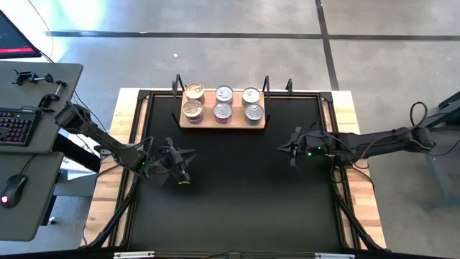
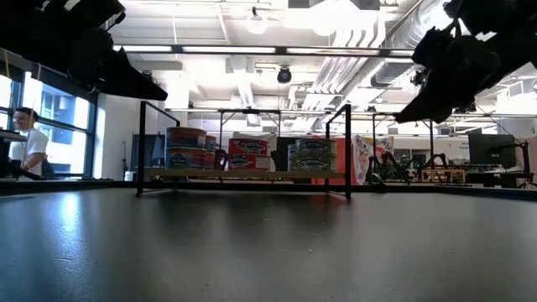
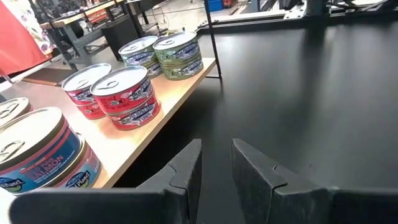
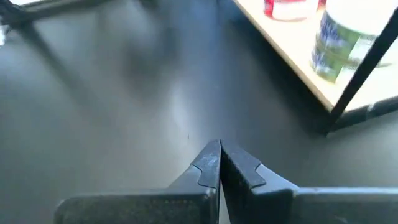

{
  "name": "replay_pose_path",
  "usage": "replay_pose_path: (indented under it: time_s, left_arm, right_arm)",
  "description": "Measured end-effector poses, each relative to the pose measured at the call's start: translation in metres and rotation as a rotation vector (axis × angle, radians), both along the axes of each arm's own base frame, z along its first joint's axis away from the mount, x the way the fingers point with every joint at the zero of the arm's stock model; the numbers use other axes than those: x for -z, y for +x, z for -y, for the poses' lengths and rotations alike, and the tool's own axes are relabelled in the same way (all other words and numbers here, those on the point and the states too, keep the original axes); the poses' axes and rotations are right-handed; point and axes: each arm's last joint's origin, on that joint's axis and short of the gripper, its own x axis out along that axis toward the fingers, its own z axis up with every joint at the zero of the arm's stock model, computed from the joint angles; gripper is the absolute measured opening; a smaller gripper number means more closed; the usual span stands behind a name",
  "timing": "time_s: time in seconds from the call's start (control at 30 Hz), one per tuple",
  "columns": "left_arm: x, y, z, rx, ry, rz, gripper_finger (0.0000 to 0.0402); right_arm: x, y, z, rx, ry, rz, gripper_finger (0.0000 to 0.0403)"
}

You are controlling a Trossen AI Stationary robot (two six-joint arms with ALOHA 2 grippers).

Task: Stack canned seafood by type on shelf
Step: Return to Home Position

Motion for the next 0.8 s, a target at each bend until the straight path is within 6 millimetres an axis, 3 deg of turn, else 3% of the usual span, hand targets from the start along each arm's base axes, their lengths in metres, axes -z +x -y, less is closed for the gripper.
replay_pose_path:
  time_s: [0.2,0.33,0.6,0.8]
  left_arm:
    - [0.0,0.0,0.0,0.009,-0.005,-0.002,0.0076]
    - [0.0,0.0,0.001,0.016,-0.014,0.0,0.0076]
    - [0.0,0.0,0.001,0.022,-0.03,0.003,0.0076]
    - [0.0,0.003,-0.005,-0.008,-0.027,0.002,0.0076]
  right_arm:
    - [-0.018,-0.009,-0.005,-0.219,-0.018,0.144,0.0]
    - [-0.031,-0.025,-0.008,-0.294,0.014,0.288,0.0]
    - [-0.024,-0.062,-0.009,-0.339,0.006,0.52,0.0]
    - [0.0,-0.067,-0.009,-0.336,0.013,0.575,0.0]
